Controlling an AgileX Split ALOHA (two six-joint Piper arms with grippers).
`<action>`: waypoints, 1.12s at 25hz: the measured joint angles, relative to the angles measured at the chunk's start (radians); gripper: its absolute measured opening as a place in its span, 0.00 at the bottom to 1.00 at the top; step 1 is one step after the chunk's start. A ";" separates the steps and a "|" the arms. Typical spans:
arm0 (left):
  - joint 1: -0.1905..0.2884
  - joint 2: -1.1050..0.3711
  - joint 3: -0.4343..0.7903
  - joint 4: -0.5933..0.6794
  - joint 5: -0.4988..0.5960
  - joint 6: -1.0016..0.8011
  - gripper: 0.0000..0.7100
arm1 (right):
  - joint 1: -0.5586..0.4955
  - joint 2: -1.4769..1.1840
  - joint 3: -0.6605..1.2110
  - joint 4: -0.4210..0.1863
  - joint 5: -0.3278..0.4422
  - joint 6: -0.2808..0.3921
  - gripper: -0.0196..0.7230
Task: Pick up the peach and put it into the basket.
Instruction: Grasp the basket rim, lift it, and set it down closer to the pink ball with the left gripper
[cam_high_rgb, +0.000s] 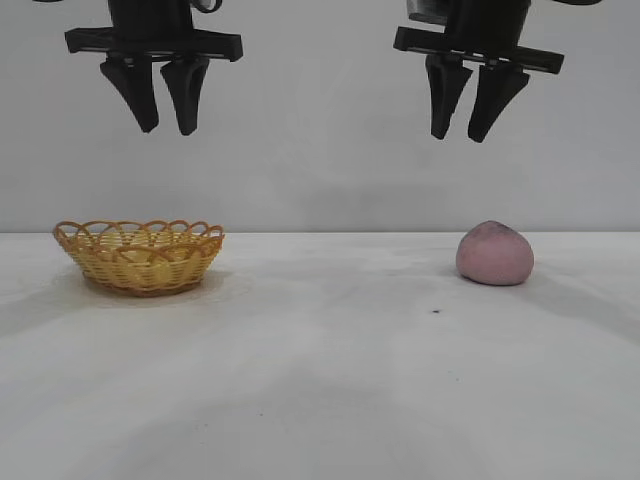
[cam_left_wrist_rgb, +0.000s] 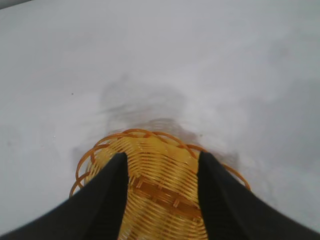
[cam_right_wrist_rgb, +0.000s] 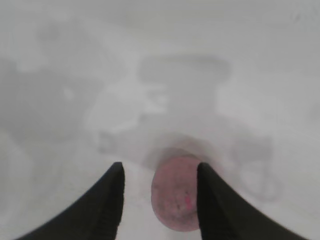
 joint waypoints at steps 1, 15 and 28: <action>0.000 0.000 0.000 0.000 0.000 0.000 0.48 | 0.000 0.000 0.000 0.000 0.000 0.000 0.47; 0.057 0.000 0.000 0.029 0.014 -0.001 0.48 | 0.000 0.000 0.000 0.004 0.000 0.000 0.47; 0.158 0.159 -0.001 -0.074 0.025 0.177 0.48 | 0.002 0.000 0.000 0.031 -0.004 0.000 0.47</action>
